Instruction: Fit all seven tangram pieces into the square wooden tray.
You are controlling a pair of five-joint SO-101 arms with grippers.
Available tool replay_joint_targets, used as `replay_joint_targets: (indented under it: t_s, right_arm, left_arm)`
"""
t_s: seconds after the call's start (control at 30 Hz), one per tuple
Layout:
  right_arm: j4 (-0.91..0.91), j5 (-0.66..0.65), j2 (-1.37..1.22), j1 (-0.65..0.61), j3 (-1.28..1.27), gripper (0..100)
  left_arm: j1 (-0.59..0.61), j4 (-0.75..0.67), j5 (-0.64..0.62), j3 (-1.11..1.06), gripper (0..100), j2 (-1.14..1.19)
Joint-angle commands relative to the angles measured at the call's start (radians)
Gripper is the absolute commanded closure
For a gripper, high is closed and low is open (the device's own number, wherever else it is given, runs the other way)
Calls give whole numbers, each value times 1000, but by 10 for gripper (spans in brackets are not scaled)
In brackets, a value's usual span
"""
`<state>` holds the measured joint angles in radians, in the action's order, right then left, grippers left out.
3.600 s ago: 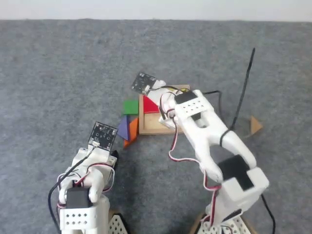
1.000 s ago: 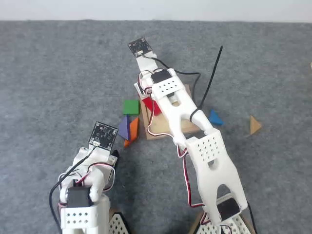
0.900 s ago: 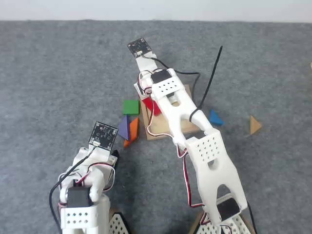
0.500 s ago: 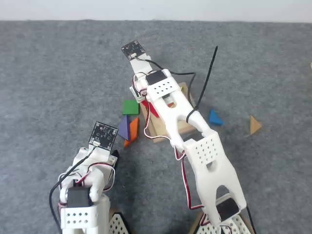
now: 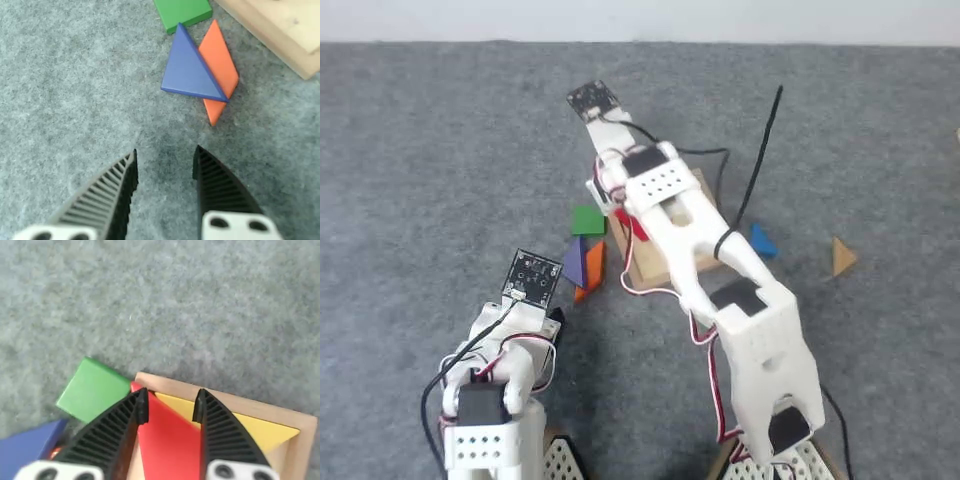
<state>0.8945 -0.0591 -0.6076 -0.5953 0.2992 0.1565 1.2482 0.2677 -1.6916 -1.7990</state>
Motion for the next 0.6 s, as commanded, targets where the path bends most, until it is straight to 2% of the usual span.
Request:
replay_joint_targets:
  t_s: [0.0, 0.57]
  right_arm:
    - [-162, -5, 134, -16, -137, 834]
    - [-165, -6, 183, -28, -199, 834]
  left_arm:
    - [6, 8, 8, 8, 830, -12]
    - [6, 8, 8, 8, 830, -12]
